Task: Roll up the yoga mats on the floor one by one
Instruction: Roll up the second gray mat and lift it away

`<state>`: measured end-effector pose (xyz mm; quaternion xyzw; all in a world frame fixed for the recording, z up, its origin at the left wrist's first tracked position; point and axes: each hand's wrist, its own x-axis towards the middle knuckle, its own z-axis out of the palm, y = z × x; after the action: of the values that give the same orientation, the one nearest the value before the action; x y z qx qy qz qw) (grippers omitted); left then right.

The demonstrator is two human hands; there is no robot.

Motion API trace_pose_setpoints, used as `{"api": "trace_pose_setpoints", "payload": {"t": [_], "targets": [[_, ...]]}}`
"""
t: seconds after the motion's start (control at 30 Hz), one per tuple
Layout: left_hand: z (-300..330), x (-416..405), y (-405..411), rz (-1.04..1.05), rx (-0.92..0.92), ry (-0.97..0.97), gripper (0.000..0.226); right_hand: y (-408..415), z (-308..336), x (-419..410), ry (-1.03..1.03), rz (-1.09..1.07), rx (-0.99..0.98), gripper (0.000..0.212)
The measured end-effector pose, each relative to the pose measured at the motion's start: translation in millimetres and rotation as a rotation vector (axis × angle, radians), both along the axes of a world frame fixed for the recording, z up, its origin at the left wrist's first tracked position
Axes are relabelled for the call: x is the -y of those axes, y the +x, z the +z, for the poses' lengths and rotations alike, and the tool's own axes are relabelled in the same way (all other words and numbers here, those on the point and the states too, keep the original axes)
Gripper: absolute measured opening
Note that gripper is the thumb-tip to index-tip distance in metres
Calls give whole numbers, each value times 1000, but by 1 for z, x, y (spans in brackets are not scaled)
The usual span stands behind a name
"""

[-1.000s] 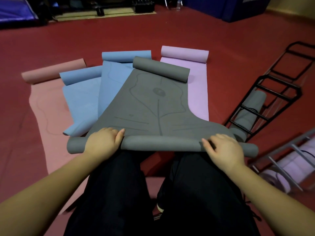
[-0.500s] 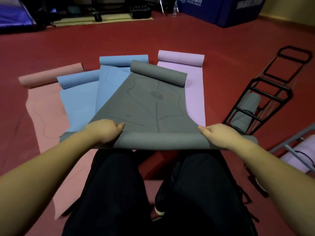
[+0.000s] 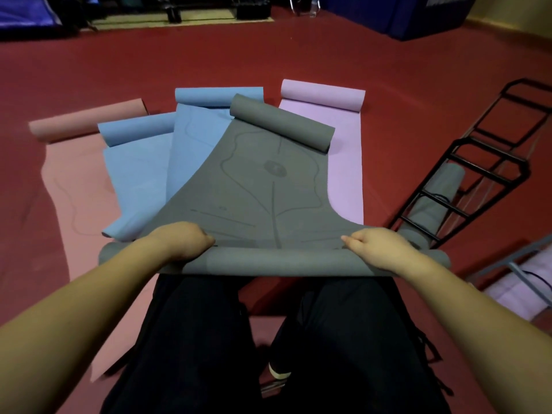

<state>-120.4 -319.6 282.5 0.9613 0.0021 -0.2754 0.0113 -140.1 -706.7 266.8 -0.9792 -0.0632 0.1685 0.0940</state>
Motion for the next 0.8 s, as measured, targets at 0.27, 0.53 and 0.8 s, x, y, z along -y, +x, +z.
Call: {"api": "trace_pose_setpoints", "payload": {"t": [0.27,0.53,0.8], "targets": [[-3,7,-30,-103,621,-68,51,16,-4,2,75,-98,-105,47],[-27,-1,-59,-187,791,-13,50,30,-4,-5,41,-72,-134,42],[-14,2,-26,-51,560,-54,53,-34,-23,-3,-14,-30,617,45]]}}
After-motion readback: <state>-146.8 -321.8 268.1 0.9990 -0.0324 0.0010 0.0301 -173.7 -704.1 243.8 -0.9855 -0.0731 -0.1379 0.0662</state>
